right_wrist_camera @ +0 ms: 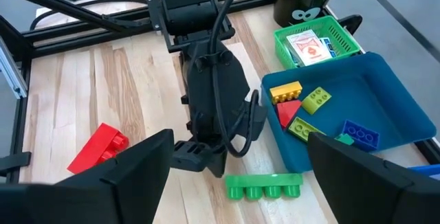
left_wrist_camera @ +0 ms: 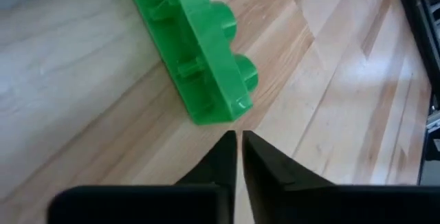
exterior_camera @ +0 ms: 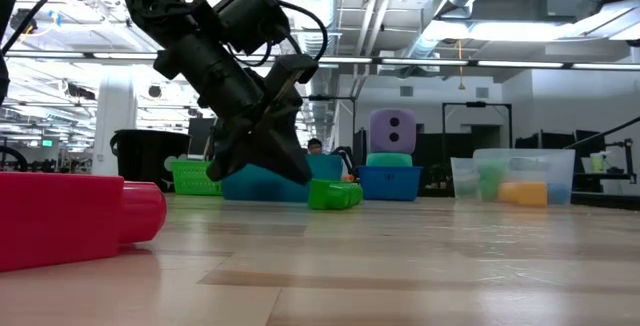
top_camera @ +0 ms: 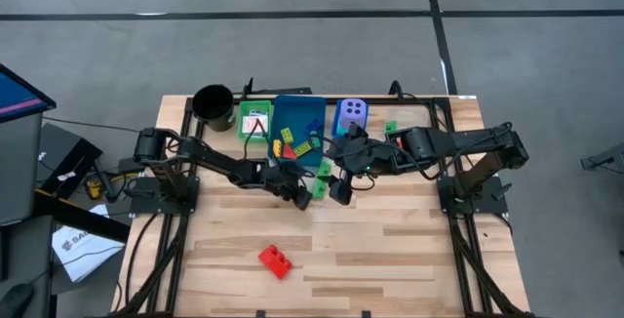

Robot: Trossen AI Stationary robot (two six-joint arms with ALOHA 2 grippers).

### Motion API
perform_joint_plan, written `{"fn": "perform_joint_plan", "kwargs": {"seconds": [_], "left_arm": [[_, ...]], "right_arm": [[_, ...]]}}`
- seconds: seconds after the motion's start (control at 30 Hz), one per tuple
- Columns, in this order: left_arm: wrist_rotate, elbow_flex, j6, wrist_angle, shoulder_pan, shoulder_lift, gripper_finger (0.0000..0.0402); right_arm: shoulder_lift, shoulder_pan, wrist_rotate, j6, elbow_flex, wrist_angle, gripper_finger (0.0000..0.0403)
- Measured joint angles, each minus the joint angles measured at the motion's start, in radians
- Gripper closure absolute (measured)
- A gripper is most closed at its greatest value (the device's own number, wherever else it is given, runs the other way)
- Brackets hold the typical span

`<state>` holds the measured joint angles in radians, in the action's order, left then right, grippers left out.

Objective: Pick & Place Toys
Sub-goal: Put the large green game piece into the transparent bin

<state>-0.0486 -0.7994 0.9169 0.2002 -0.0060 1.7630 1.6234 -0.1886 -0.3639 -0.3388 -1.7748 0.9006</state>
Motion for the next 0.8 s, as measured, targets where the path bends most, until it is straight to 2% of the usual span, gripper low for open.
{"fn": "perform_joint_plan", "kwargs": {"seconds": [0.13, 0.3, 0.6, 0.8], "left_arm": [[0.032, 0.000, 0.005, 0.027, 0.002, 0.000, 0.0398], [0.087, 0.000, 0.074, 0.050, 0.015, 0.000, 0.0380], [0.090, 0.000, 0.216, 0.048, 0.049, 0.000, 0.0298], [0.058, 0.000, 0.225, 0.048, 0.051, 0.000, 0.0233]], "right_arm": [[0.000, 0.000, 0.000, -0.002, 0.000, 0.000, 0.0074], [0.000, 0.000, 0.000, -0.002, 0.000, 0.002, 0.0074], [0.000, 0.000, 0.002, -0.002, 0.000, 0.004, 0.0074], [0.000, 0.000, 0.003, 0.003, 0.000, 0.004, 0.0074]]}}
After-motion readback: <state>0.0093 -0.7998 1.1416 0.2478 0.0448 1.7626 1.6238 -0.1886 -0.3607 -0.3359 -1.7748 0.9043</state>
